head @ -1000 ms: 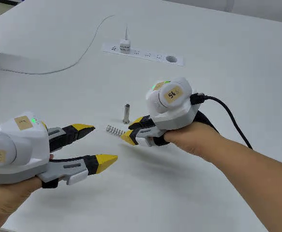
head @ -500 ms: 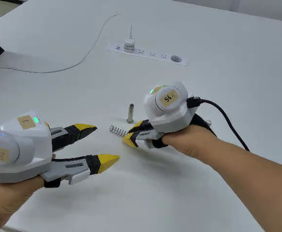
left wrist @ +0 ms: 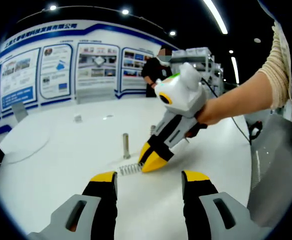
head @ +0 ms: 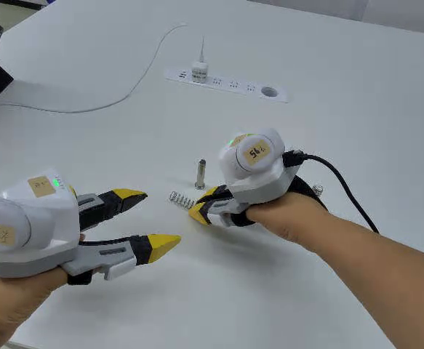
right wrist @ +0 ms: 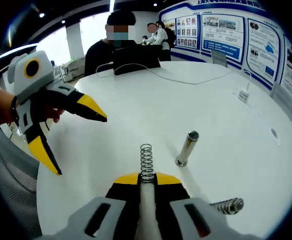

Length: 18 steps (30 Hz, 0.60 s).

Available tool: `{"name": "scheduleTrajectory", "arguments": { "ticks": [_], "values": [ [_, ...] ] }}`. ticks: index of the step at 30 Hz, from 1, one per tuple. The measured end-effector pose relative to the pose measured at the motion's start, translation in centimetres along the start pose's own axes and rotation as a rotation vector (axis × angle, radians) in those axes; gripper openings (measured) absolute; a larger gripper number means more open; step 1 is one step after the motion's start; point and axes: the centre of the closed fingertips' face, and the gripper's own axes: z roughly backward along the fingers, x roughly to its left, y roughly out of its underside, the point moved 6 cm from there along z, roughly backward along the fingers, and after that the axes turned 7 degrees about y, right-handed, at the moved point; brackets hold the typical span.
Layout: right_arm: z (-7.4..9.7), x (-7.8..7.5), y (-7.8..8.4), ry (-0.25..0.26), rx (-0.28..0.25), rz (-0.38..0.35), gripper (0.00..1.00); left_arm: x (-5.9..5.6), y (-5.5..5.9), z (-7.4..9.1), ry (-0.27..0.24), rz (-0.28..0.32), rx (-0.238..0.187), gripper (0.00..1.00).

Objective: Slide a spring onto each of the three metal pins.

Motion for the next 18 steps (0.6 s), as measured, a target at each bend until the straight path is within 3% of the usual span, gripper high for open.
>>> {"name": "scheduleTrajectory", "arguments": {
  "ticks": [6,18],
  "values": [
    [0.8,-0.1,0.3,-0.01,-0.005,-0.015,0.11,-0.1,0.0,-0.1,0.003,-0.001,0.004,0.52],
    [4.0,0.2,0.7,-0.031,-0.01,0.039,0.11,-0.8,-0.7,-1.1,0.042,-0.023,0.01,0.5]
  ]
}}
